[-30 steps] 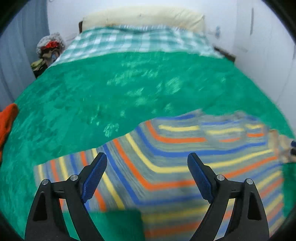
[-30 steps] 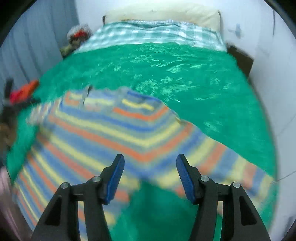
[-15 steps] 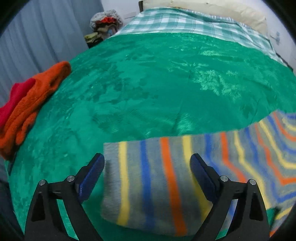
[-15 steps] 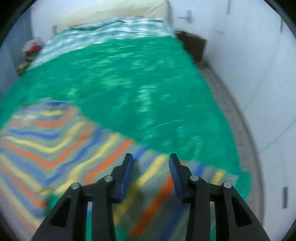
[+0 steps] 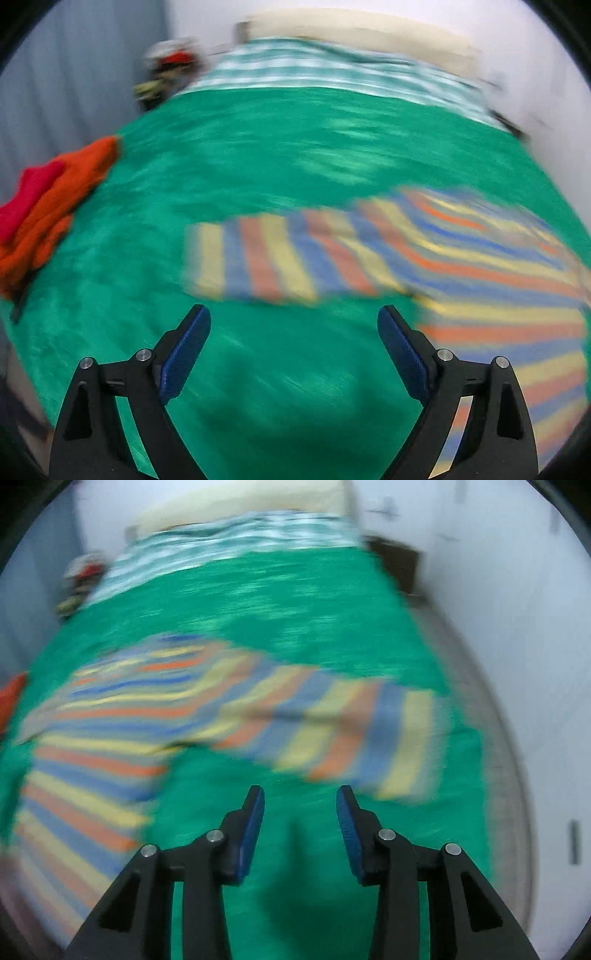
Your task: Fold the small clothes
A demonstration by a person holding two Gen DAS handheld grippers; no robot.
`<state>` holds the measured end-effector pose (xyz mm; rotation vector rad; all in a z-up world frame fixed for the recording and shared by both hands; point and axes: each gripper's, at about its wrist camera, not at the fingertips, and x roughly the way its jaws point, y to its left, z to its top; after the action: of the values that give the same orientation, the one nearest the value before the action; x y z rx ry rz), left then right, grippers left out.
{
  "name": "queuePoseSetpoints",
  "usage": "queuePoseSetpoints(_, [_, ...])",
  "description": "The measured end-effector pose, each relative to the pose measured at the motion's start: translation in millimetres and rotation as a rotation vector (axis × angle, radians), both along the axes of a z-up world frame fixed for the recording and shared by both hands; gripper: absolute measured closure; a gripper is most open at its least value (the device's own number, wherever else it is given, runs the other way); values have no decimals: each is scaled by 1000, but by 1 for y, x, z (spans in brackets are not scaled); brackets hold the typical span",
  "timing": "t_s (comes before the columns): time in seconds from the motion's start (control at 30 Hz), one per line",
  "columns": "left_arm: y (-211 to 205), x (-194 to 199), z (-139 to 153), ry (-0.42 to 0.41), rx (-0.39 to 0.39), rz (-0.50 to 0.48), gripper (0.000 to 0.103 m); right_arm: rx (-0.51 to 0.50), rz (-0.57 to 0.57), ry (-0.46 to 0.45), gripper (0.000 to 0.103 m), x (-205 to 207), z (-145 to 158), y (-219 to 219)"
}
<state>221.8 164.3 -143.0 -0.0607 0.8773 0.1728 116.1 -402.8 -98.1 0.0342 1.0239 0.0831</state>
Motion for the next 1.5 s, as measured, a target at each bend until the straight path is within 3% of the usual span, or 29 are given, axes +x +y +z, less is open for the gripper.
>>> queuePoseSetpoints(0.1, [-71,-37,-8,26,-48,-180,8,119,136,67,59,-29,-13,65])
queuePoseSetpoints(0.17, [-103,-61,-32,93,-51,-266,8,168,223,118,59,-49,-29,109])
queuePoseSetpoints(0.27, [-118,-93,-79,285,8,-297,9,164,286,219,59,-87,-54,138])
queuePoseSetpoints(0.3, [-119,-104,-85,307,30,-297,8,135,279,258,59,-103,-63,141])
queuePoseSetpoints(0.43, [-107,-121,-69,300,93,-285,7,112,223,309,58,-136,-58,131])
queuePoseSetpoints(0.5, [-108,-115,-53,246,97,-276,7,82,175,328,58,-129,-59,127])
queuePoseSetpoints(0.67, [-111,-77,-19,85,4,-233,6,101,178,181,58,-90,-23,141])
queuePoseSetpoints(0.77, [-113,-59,-32,58,7,-202,6,157,197,112,55,-67,-23,158])
queuePoseSetpoints(0.83, [-111,-46,-56,97,40,-190,6,152,220,132,55,-59,-42,167])
queuePoseSetpoints(0.87, [-110,-44,-75,160,71,-182,6,116,232,186,55,-59,-62,166])
queuePoseSetpoints(0.9, [-105,-49,-91,207,76,-178,5,94,225,229,54,-62,-74,163])
queuePoseSetpoints(0.93, [-101,-55,-93,199,50,-176,5,107,218,238,54,-68,-77,158])
queuePoseSetpoints(1.0, [-88,-70,-87,176,1,-152,5,142,212,230,55,-83,-69,143])
queuePoseSetpoints(1.07, [-84,-75,-76,166,-21,-145,6,107,185,242,55,-88,-56,131])
queuePoseSetpoints(1.13, [-83,-73,-60,101,-29,-144,6,91,174,193,55,-76,-37,119])
queuePoseSetpoints(1.23, [-83,-62,-47,30,-16,-123,5,42,81,44,54,-19,-1,84])
queuePoseSetpoints(1.3, [-80,-53,-49,21,-4,-103,5,56,9,-14,54,26,6,56])
queuePoseSetpoints(1.4, [-69,-51,-61,37,9,-52,5,62,-112,-20,54,80,-15,7])
queuePoseSetpoints(1.5, [-56,-60,-76,70,13,-15,5,65,-214,73,60,92,-56,-37])
